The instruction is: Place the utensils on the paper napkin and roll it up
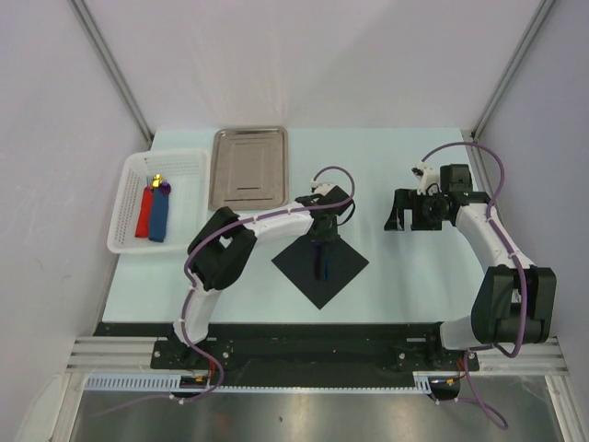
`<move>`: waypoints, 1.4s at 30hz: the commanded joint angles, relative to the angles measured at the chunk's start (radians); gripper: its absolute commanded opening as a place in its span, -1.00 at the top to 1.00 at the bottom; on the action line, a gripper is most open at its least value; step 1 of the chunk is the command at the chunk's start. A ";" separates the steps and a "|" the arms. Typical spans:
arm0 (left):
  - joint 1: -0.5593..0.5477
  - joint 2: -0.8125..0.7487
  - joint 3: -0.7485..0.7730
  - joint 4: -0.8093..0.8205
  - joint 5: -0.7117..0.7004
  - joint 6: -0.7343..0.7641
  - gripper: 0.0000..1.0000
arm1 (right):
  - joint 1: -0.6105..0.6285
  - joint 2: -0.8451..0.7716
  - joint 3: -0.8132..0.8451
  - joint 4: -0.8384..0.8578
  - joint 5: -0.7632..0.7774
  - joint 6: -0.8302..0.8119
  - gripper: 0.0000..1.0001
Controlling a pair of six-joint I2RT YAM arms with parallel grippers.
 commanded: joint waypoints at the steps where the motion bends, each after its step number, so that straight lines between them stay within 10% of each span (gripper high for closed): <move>1: 0.004 0.001 0.035 -0.010 -0.032 -0.021 0.99 | 0.001 -0.022 0.000 0.032 -0.005 0.014 -0.99; 20: 0.003 -0.037 -0.008 -0.005 -0.051 -0.014 0.96 | 0.010 -0.019 -0.004 0.043 -0.005 0.024 -0.99; 42: 0.133 -0.372 -0.058 0.021 0.132 0.156 -0.01 | 0.186 0.007 0.010 0.121 -0.054 0.155 -0.99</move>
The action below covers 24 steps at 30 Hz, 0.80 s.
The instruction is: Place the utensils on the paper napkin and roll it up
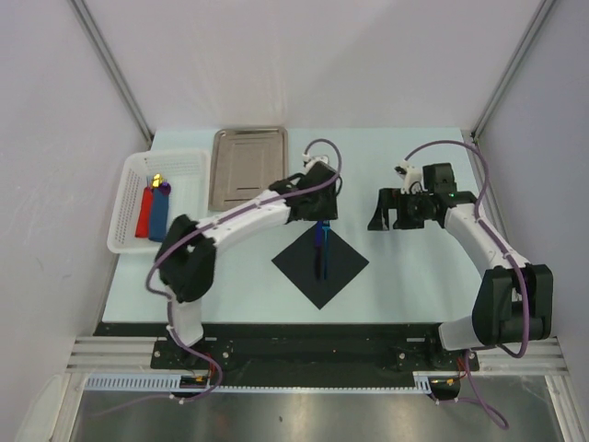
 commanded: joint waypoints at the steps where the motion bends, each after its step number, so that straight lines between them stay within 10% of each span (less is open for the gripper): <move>1: 0.113 -0.206 -0.097 0.036 0.105 0.086 0.01 | 0.104 0.008 0.011 0.092 0.025 0.110 -0.95; 13: 0.285 -0.346 -0.376 0.020 0.359 0.269 0.45 | 0.358 0.167 0.076 0.194 0.340 0.266 0.63; 24: 0.301 -0.285 -0.398 0.026 0.373 0.261 0.48 | 0.512 0.311 0.151 0.172 0.505 0.300 0.83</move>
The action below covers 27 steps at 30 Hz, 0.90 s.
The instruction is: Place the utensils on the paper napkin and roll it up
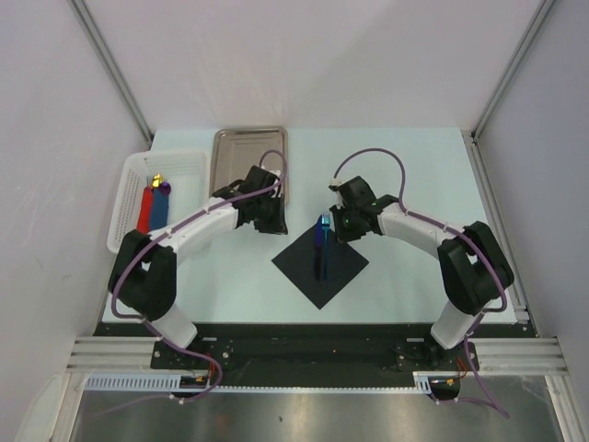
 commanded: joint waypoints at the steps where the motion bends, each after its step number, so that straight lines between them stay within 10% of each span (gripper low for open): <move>1: 0.011 0.033 0.002 0.020 0.034 0.013 0.49 | 0.023 0.053 0.080 0.013 0.085 0.030 0.84; 27: 0.055 0.079 -0.001 0.011 0.020 -0.007 0.48 | 0.028 0.241 0.151 -0.009 0.042 0.066 0.61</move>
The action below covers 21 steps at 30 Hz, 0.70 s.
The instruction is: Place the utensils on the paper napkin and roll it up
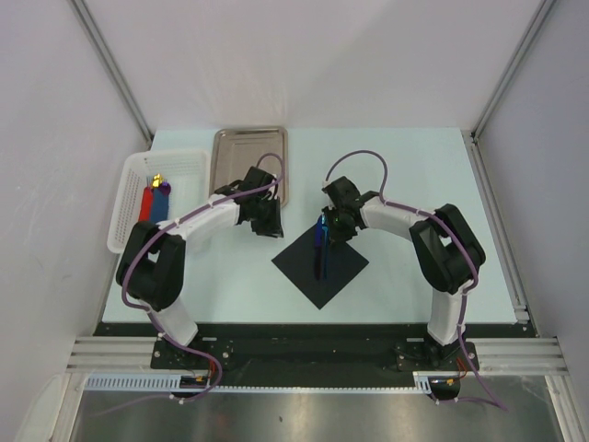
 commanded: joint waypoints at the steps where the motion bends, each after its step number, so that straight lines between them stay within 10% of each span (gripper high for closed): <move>1: 0.007 -0.003 0.002 0.005 -0.010 -0.003 0.48 | -0.002 0.025 0.028 -0.005 -0.013 0.018 0.60; 21: 0.009 0.006 -0.002 0.012 0.010 0.002 0.42 | -0.009 0.051 0.042 -0.017 -0.019 0.031 0.42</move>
